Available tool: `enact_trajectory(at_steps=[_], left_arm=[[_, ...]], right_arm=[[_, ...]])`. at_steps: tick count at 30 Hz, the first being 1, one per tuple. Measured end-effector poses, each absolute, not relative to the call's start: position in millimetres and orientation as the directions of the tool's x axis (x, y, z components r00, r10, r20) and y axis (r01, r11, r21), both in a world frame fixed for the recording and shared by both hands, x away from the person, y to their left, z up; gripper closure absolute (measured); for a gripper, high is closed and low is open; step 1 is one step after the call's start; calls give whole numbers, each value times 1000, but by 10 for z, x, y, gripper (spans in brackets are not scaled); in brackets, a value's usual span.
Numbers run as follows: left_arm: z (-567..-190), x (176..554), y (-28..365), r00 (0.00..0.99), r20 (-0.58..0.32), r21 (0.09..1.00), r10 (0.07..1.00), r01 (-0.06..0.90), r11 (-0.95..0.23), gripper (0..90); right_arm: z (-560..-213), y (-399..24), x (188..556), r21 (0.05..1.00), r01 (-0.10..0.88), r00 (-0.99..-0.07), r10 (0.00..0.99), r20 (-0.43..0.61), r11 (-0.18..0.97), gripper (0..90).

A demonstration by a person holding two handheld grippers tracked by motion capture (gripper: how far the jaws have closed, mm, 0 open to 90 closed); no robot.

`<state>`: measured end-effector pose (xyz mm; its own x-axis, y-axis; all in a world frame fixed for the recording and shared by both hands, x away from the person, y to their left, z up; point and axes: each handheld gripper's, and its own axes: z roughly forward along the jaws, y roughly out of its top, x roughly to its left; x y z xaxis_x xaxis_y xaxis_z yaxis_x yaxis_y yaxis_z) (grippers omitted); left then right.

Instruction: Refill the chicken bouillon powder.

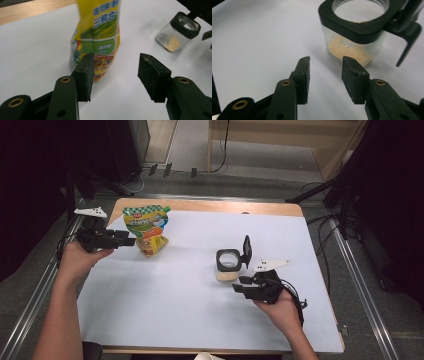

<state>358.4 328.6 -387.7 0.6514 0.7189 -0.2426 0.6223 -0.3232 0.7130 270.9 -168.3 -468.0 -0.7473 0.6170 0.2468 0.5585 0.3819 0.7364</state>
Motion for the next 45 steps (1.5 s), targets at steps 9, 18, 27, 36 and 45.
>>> enact_trajectory(at_steps=[9, 18, 27, 36, 45], left_arm=[[-3985, 3819, 3226, 653, -243, 706, 717, 626, -330, 430], [-4010, 3991, 3041, 656, -234, 721, 717, 612, -325, 462], [-3984, 4014, 2946, 654, -187, 726, 733, 595, -345, 542], [-3958, 4037, 2922, 642, -204, 715, 739, 614, -335, 679], [-3985, 4024, 2902, 633, -244, 718, 734, 627, -302, 900]], right_arm=[[-4697, -1519, 2620, 731, 540, -774, 588, 235, 418, 586], [-4696, -1417, 2578, 726, 529, -787, 573, 227, 439, 574], [-4703, -1285, 2612, 733, 514, -803, 550, 228, 446, 562], [-4617, -1043, 2741, 750, 499, -815, 528, 238, 433, 534], [-4556, -773, 2813, 762, 452, -841, 507, 189, 465, 526]])
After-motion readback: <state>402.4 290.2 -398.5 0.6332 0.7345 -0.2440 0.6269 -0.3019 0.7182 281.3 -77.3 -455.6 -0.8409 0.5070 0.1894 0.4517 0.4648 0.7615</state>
